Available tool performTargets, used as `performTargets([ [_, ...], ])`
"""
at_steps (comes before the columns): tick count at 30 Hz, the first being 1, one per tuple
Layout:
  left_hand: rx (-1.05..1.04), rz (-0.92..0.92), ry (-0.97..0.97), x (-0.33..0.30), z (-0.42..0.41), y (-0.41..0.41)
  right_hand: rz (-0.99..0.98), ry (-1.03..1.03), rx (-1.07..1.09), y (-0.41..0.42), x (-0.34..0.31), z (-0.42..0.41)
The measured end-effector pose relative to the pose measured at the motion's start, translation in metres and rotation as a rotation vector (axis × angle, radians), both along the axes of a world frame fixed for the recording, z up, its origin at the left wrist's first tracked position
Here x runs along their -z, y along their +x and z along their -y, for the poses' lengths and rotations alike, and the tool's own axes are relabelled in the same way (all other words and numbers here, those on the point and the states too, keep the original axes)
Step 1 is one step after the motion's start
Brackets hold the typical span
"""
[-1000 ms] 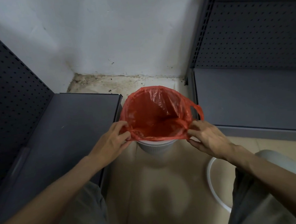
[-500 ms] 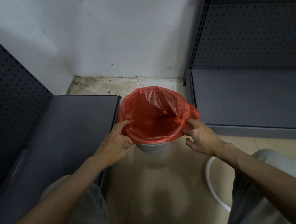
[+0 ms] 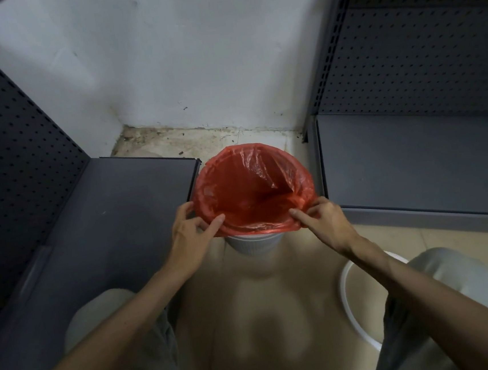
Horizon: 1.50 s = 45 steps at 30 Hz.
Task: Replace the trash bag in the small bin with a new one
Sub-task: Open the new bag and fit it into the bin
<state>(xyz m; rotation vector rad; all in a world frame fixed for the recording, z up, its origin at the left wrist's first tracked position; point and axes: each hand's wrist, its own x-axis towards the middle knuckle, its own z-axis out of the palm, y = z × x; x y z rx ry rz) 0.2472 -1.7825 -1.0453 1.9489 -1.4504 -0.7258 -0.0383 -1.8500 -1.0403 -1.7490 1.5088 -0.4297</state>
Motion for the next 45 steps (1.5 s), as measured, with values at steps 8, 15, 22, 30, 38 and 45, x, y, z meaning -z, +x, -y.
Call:
performTargets([
  [8, 0.041, -0.066, 0.054, -0.001, -0.008, -0.003, 0.04, 0.074, -0.069, -0.003, 0.018, -0.001],
  [15, 0.089, -0.04, 0.174, 0.002, -0.009, 0.003, 0.045, 0.131, -0.094, -0.005, 0.023, 0.002],
  [22, -0.12, -0.019, 0.226, -0.011, 0.008, -0.009, 0.115, 0.163, 0.114, -0.005, 0.015, 0.006],
  [30, -0.103, -0.018, 0.053, -0.024, 0.038, -0.013, 0.04, -0.168, 0.231, 0.015, -0.002, 0.038],
  [38, 0.06, -0.061, 0.168, -0.005, 0.06, 0.003, -0.042, 0.008, 0.101, 0.028, 0.004, 0.058],
  [45, 0.042, 0.018, 0.237, -0.011, 0.064, 0.007, 0.042, 0.037, 0.129, 0.021, 0.007, 0.063],
])
